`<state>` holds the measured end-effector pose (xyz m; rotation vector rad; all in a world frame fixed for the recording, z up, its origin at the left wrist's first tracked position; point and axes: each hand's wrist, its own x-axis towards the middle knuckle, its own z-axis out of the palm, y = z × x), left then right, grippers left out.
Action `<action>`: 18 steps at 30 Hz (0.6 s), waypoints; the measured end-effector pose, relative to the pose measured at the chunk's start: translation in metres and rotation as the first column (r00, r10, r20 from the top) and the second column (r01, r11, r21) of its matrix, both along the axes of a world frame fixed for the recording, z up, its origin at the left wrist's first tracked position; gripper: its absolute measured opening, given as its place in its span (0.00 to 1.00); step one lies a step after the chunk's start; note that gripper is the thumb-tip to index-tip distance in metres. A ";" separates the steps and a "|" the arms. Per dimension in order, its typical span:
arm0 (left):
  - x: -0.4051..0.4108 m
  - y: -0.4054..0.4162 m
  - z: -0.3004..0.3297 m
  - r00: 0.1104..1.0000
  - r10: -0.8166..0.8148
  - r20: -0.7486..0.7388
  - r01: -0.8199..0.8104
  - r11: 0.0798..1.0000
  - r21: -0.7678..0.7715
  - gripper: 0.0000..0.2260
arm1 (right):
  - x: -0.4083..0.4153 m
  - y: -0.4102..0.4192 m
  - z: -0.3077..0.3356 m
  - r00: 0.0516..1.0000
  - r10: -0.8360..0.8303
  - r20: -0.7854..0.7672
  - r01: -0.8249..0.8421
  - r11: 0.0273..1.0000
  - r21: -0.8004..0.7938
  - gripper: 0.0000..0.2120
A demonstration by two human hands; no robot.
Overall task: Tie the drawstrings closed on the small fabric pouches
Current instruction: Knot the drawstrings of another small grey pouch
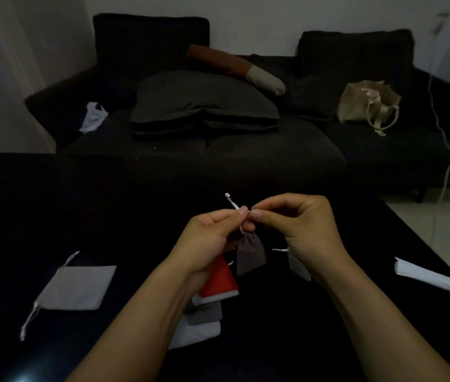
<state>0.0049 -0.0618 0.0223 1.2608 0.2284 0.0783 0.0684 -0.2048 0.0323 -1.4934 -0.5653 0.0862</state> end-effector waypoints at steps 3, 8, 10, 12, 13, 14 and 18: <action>0.001 0.000 -0.001 1.000 0.015 0.002 -0.014 0.996 -0.088 0.08 | -0.002 0.005 -0.005 0.999 0.033 0.005 -0.033 0.999 0.027 0.04; 0.002 0.005 -0.001 0.999 0.036 0.006 -0.035 0.994 -0.099 0.07 | -0.002 0.002 -0.007 0.975 0.173 -0.138 -0.168 0.985 0.047 0.08; 0.001 0.007 0.001 1.000 0.017 0.018 -0.016 0.998 -0.062 0.07 | -0.003 0.001 -0.006 0.966 0.203 -0.159 -0.202 0.979 0.023 0.09; -0.001 0.010 0.003 0.999 -0.002 0.032 0.003 1.000 -0.020 0.07 | -0.003 0.001 -0.005 0.969 0.195 -0.150 -0.196 0.981 0.009 0.08; -0.002 0.012 0.004 0.999 -0.008 0.041 0.008 1.000 0.003 0.07 | -0.003 0.001 -0.004 0.973 0.179 -0.146 -0.180 0.984 0.008 0.08; -0.003 0.014 0.005 0.998 -0.011 0.054 0.009 0.999 0.040 0.08 | -0.003 0.000 -0.003 0.975 0.165 -0.150 -0.165 0.986 0.008 0.08; -0.005 0.021 0.005 0.992 -0.044 0.121 0.014 0.972 0.237 0.05 | -0.005 0.000 -0.003 0.968 0.151 -0.200 -0.151 0.988 0.014 0.12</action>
